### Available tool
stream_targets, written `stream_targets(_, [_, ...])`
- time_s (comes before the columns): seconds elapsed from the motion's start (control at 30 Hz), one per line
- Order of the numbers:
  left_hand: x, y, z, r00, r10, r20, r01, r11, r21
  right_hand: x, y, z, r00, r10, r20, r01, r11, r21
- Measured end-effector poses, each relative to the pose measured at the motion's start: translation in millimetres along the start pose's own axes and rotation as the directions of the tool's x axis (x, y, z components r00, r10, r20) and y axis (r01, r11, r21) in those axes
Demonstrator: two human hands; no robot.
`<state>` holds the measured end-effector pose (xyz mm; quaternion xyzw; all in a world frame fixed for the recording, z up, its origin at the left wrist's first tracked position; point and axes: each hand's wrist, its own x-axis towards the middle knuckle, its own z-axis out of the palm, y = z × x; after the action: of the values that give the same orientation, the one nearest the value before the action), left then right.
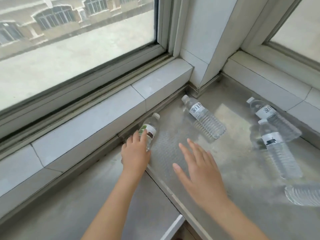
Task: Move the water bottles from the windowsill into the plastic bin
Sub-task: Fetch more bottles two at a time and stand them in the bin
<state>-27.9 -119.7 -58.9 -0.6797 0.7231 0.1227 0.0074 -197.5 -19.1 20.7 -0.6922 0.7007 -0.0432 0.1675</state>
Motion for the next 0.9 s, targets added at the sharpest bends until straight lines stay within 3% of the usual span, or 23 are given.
stream_targets(0.1, [13.9,6.7,0.4,0.992,-0.103,0.069,0.107,0.993,-0.056,17.5,11.0,1.3,0.999,-0.034,0.014,0.034,0.999,0.031])
stream_targets(0.23, [20.6,8.7,-4.1,0.978,-0.197,0.063,0.207,0.946,-0.251,42.5,29.2,-1.2,0.999,-0.042,0.018,0.041,0.998,0.037])
stream_targets(0.3, [21.2,11.1,-5.3,0.967,-0.237,0.093,0.254,0.877,-0.408,58.0,42.3,-4.5,1.0,-0.03,0.009,0.029,0.998,0.053])
stream_targets(0.43, [19.6,24.8,-4.0,0.943,-0.272,0.189,0.324,0.641,-0.696,88.4,71.3,-10.6,0.999,0.006,-0.041,-0.002,0.996,0.084])
stream_targets(0.53, [23.3,39.6,-2.3,0.941,-0.265,0.211,0.321,0.495,-0.807,116.0,94.4,-12.2,0.997,0.05,-0.05,-0.048,0.998,0.048])
stream_targets(0.7, [38.9,65.2,1.1,0.971,-0.173,0.163,0.214,0.338,-0.917,166.0,129.4,-11.8,0.984,0.179,0.004,-0.179,0.983,-0.028])
stream_targets(0.9, [55.2,85.6,4.0,0.975,-0.179,0.131,0.171,0.23,-0.958,202.4,147.8,-2.7,0.959,0.27,0.087,-0.278,0.955,0.102])
